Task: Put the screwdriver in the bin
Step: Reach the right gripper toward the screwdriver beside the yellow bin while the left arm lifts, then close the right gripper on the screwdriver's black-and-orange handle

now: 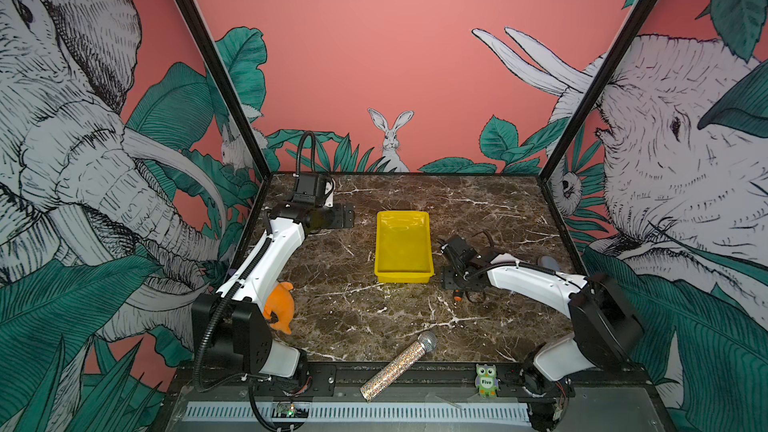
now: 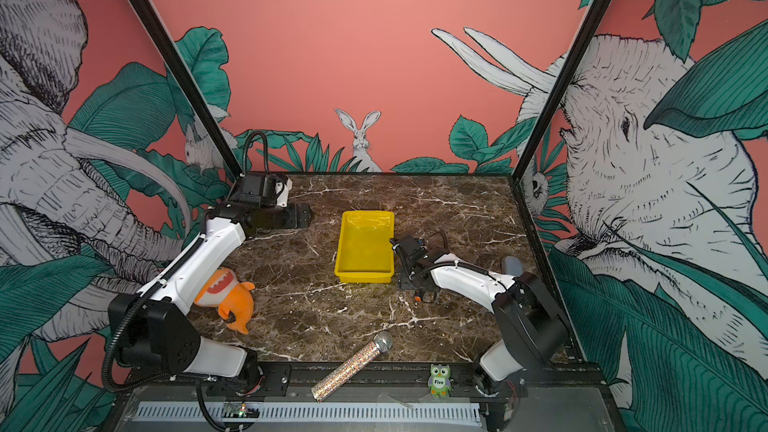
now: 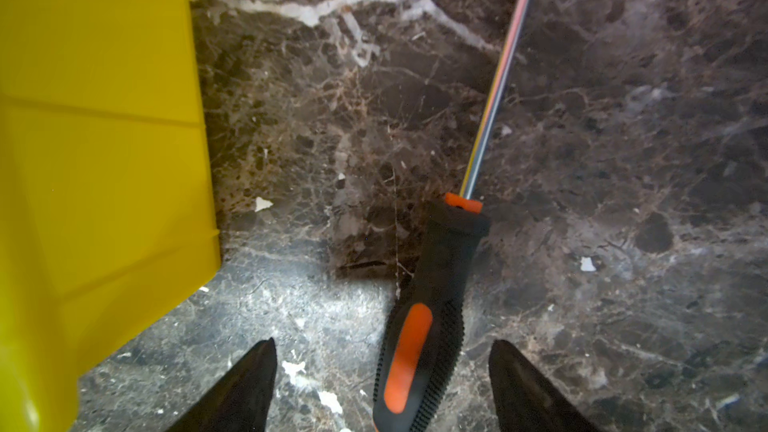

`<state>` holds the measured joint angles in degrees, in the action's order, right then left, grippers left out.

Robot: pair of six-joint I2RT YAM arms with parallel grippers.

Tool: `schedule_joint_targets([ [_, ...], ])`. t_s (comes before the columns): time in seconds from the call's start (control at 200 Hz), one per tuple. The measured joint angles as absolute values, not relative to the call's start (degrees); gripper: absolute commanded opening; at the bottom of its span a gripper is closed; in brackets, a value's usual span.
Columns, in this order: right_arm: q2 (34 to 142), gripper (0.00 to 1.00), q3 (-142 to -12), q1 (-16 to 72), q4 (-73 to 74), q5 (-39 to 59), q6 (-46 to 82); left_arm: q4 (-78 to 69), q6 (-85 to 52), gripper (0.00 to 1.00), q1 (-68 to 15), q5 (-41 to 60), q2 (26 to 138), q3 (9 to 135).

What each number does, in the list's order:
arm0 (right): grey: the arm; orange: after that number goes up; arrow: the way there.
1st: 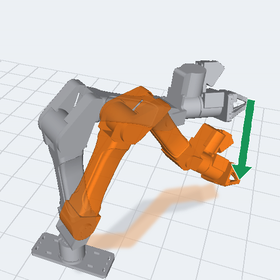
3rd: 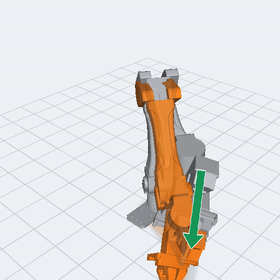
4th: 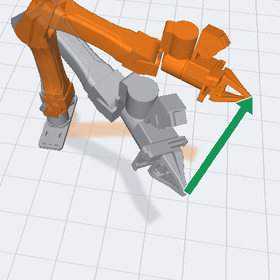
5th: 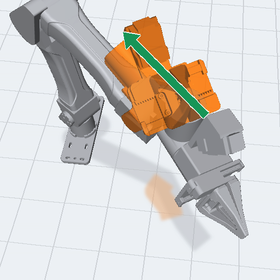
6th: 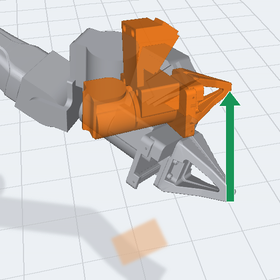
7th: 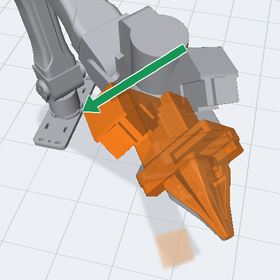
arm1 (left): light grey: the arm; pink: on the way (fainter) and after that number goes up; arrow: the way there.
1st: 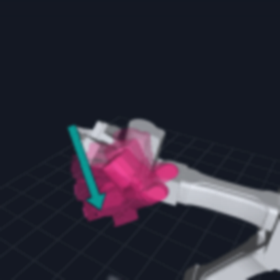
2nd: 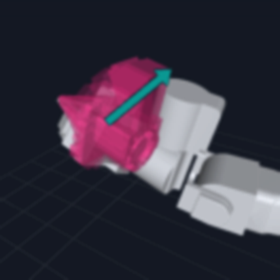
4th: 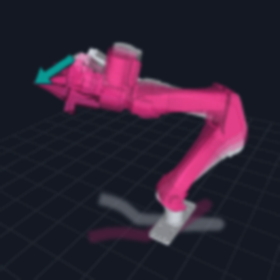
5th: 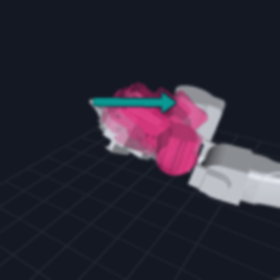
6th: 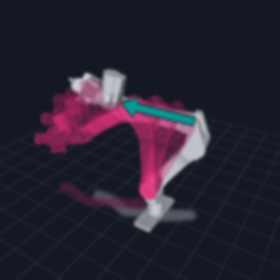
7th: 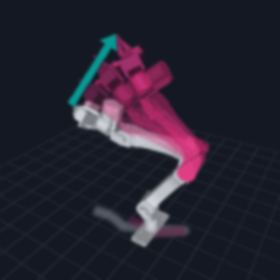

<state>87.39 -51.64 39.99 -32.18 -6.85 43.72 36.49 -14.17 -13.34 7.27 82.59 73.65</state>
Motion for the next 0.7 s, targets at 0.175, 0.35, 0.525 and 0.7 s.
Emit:
schedule_joint_targets([
  [0.175,87.9,0.72,-51.6,39.9,-32.2,-7.0,44.7,36.5,-14.1,1.00,-13.3,6.8,82.3,73.6],
  [0.35,88.0,0.65,-50.9,38.7,-31.9,-6.8,45.3,36.5,-13.9,1.00,-13.3,6.3,80.8,73.2],
  [0.525,88.0,0.61,-48.3,36.1,-31.4,-5.9,46.3,36.5,-13.4,1.00,-13.3,5.1,79.7,72.9],
  [0.7,88.8,0.56,-47.8,35.4,-30.5,-5.0,46.5,36.6,-12.9,1.00,-13.3,3.9,79.6,72.9],
])
